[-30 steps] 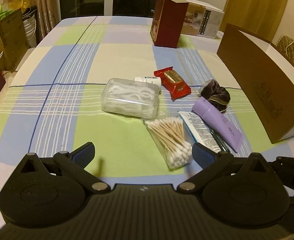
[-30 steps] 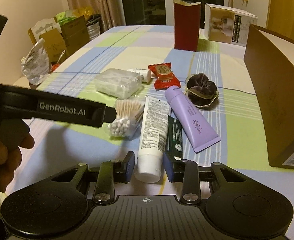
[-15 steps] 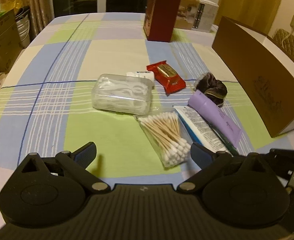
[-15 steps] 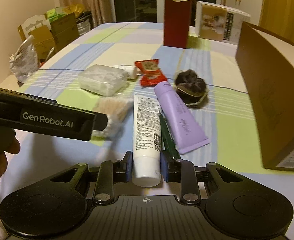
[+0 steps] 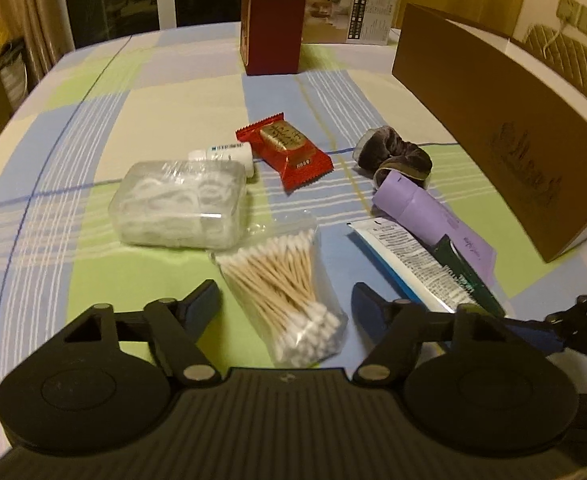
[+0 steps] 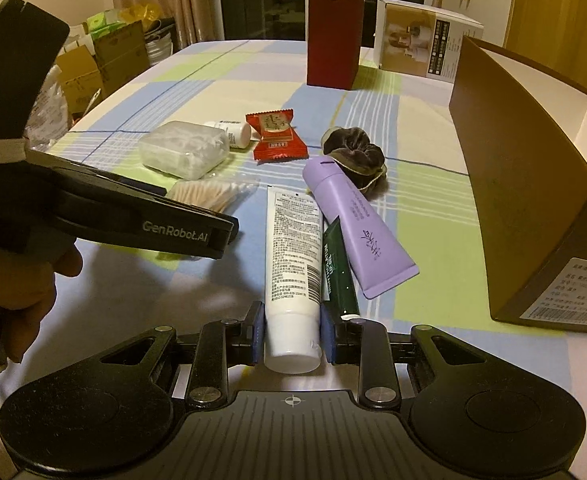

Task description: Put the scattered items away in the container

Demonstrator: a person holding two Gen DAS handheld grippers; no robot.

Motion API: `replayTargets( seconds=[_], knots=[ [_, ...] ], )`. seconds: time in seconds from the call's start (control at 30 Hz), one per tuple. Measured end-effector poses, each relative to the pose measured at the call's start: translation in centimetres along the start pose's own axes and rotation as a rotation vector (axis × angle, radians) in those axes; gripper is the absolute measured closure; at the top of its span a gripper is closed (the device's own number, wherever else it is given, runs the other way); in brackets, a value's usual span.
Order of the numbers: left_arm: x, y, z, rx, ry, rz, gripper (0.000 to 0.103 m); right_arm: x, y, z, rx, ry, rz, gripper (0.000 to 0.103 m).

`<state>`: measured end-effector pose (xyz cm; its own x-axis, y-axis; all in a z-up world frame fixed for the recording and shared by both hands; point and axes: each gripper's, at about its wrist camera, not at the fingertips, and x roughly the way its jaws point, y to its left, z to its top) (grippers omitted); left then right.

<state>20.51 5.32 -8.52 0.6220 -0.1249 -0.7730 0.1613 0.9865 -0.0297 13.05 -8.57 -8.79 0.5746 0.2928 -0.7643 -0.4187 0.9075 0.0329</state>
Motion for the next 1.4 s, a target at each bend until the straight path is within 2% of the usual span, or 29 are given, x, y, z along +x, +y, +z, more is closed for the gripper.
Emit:
replayTargets(
  seconds=[0.07,0.13,0.23,0.33,0.7,1.4],
  knots=[
    [0.0,-0.1,0.0,0.012,-0.004,0.019,0.049,0.0,0.1,-0.1,-0.011,-0.005,-0.003,0.072],
    [-0.2,0.0,0.0,0.008,-0.004,0.025,0.063,-0.1,0.2,-0.2,-0.019,-0.008,-0.006,0.072],
    [-0.4,0.1,0.0,0.001,0.001,0.023,0.075,-0.1,0.4,-0.3,-0.032,-0.012,-0.009,0.072],
    [-0.8,0.0,-0.2,0.001,0.009,0.018,0.081,-0.2,0.4,-0.3,-0.032,-0.008,-0.003,0.072],
    [-4.0,-1.6,-1.5,0.052,0.023,-0.004,0.083,-3.2,0.3,0.0,-0.028,-0.019,0.016,0.072],
    [-10.8,-3.2,-1.3,0.006,-0.048,-0.007,0.083,-10.1,-0.9,-0.4,-0.015,-0.083,-0.038,0.072]
  ],
)
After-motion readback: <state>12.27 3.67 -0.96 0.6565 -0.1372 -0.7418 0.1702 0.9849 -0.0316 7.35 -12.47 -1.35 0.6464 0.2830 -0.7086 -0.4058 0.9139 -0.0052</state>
